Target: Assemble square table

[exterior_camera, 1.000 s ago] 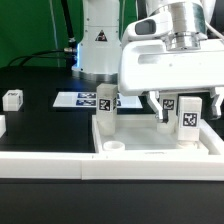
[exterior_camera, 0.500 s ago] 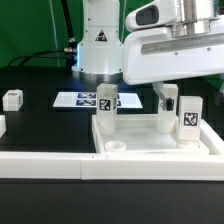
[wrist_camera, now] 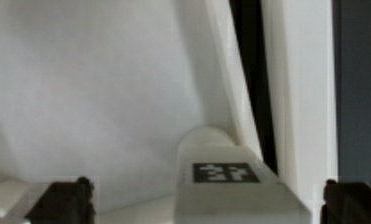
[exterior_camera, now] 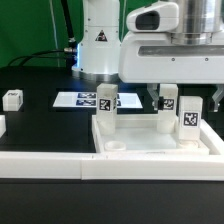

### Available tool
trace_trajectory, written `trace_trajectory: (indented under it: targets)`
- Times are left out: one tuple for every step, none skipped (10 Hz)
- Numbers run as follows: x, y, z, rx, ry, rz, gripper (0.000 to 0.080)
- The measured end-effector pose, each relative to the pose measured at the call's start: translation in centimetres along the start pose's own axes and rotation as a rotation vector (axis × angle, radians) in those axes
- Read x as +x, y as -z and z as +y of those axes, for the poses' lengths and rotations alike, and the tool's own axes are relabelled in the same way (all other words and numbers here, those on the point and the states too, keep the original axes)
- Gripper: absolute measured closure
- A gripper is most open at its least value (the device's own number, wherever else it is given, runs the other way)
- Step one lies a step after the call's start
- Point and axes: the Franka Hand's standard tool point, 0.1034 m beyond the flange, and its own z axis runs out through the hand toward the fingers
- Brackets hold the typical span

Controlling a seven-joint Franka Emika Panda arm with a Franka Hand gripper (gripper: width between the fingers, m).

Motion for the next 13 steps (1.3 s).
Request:
trace_trajectory:
  targets:
    - [0.5, -0.1, -0.4, -0.026, -0.048, -0.026, 0.0150]
    - [1.2, -0.3, -0.6, -0.008, -0.053, 0.007, 0.0150]
    - [1.2, -0.4, -0.9, -0.005, -0.070, 0.014, 0.0150]
    - [2.2, 0.0, -1.2, 0.004, -0.074, 0.032, 0.0150]
    - [2.9, 0.4, -2.1, 0.015, -0.072, 0.071, 0.0150]
    - [2.7, 0.2, -2.0, 0.014, -0.068, 0.068, 0.0150]
    - [2.8, 0.2, -1.9, 0.014, -0.070, 0.068, 0.0150]
    - [2.7, 0.2, -2.0, 0.014, -0.069, 0.068, 0.0150]
    - [2.8, 0.2, -2.0, 0.014, -0.069, 0.068, 0.0150]
    - [2.7, 0.2, -1.9, 0.014, -0.069, 0.069, 0.0150]
    - [2.1, 0.0, -1.6, 0.013, -0.069, 0.070, 0.0150]
    - [1.3, -0.3, -1.4, 0.011, -0.068, 0.067, 0.0150]
    - [0.8, -0.6, -1.3, 0.008, -0.066, 0.061, 0.0150]
